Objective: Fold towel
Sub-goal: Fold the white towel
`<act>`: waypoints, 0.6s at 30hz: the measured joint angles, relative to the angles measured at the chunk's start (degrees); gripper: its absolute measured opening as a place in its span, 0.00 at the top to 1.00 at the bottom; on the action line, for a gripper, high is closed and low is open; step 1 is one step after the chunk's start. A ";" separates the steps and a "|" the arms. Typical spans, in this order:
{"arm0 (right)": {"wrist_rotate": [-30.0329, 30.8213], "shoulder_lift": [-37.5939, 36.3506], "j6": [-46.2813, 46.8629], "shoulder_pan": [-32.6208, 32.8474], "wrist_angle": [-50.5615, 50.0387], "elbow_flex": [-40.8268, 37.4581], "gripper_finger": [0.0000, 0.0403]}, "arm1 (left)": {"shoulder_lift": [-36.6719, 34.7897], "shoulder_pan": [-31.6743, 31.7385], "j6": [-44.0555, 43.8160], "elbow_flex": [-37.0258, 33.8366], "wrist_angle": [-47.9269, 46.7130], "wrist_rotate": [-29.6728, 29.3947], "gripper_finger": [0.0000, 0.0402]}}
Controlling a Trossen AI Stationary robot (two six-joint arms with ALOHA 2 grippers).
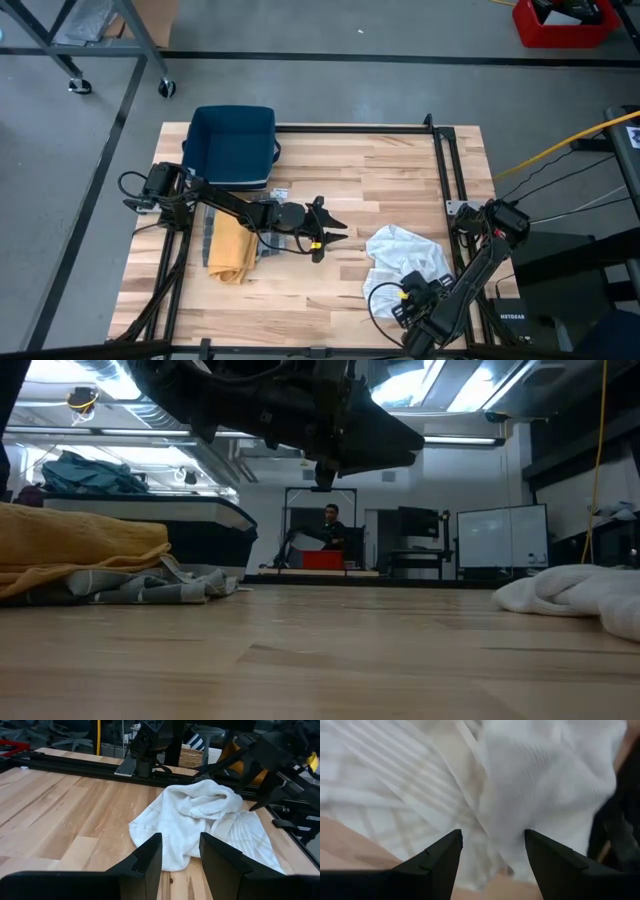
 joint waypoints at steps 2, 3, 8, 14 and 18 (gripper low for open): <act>2.57 0.00 -1.23 0.00 -0.03 0.00 0.44 | 0.00 0.00 -0.02 0.00 0.00 0.00 0.70; 3.33 0.00 -2.30 0.00 -0.05 0.00 0.44 | 0.00 0.00 -0.04 0.00 0.00 0.00 0.70; 1.66 0.00 -4.12 -0.51 -1.07 -1.32 0.44 | 0.00 0.00 -0.02 0.00 0.00 0.00 0.70; -4.58 0.04 -4.13 -0.77 -0.97 -3.33 0.44 | 0.00 0.00 -0.02 0.00 0.00 0.00 0.70; -4.29 0.04 -4.11 -0.76 -0.90 -3.34 0.44 | 0.02 0.00 -0.02 0.00 0.00 0.00 0.70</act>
